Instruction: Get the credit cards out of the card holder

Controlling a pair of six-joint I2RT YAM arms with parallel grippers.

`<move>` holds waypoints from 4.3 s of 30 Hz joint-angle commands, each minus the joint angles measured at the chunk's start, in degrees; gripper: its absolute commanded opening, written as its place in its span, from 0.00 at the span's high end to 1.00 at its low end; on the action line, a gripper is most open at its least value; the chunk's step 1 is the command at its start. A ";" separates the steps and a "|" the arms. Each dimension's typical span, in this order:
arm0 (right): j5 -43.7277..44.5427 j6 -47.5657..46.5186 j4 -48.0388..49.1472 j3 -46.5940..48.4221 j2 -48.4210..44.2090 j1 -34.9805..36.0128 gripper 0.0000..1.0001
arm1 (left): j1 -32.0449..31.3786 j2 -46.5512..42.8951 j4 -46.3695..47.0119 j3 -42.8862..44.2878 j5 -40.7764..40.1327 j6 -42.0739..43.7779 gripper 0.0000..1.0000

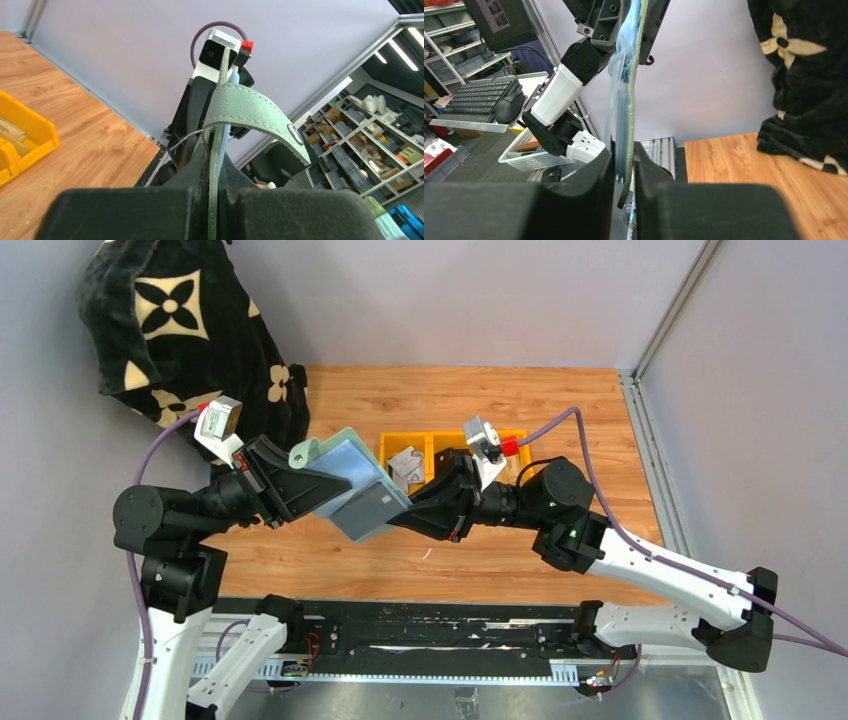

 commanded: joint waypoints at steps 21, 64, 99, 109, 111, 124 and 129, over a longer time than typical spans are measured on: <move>25.70 -3.73 -39.93 23.31 8.54 2.54 1.00 | 0.19 -5.07 -16.55 -0.53 -12.23 57.44 0.16; 53.46 -20.30 -83.61 63.30 38.96 17.56 1.00 | -1.08 -13.96 -8.00 -28.20 -22.85 72.37 0.36; 7.78 -20.93 -63.25 31.11 12.68 3.75 1.00 | -1.08 2.15 -48.21 -1.67 18.51 71.71 0.66; 4.80 -20.91 -63.47 30.29 12.94 2.60 1.00 | -1.08 0.89 -52.10 1.55 8.46 78.93 0.80; 4.14 -20.96 -63.41 29.97 12.97 2.13 1.00 | -1.08 1.03 -52.41 2.09 9.02 78.16 0.80; 0.80 -20.79 -60.57 27.35 11.70 -1.55 0.91 | -1.04 4.39 -53.07 2.55 16.35 70.55 1.00; 2.14 -19.69 -55.81 26.93 10.07 -3.58 0.52 | -0.84 8.87 -52.82 2.06 17.20 64.05 1.00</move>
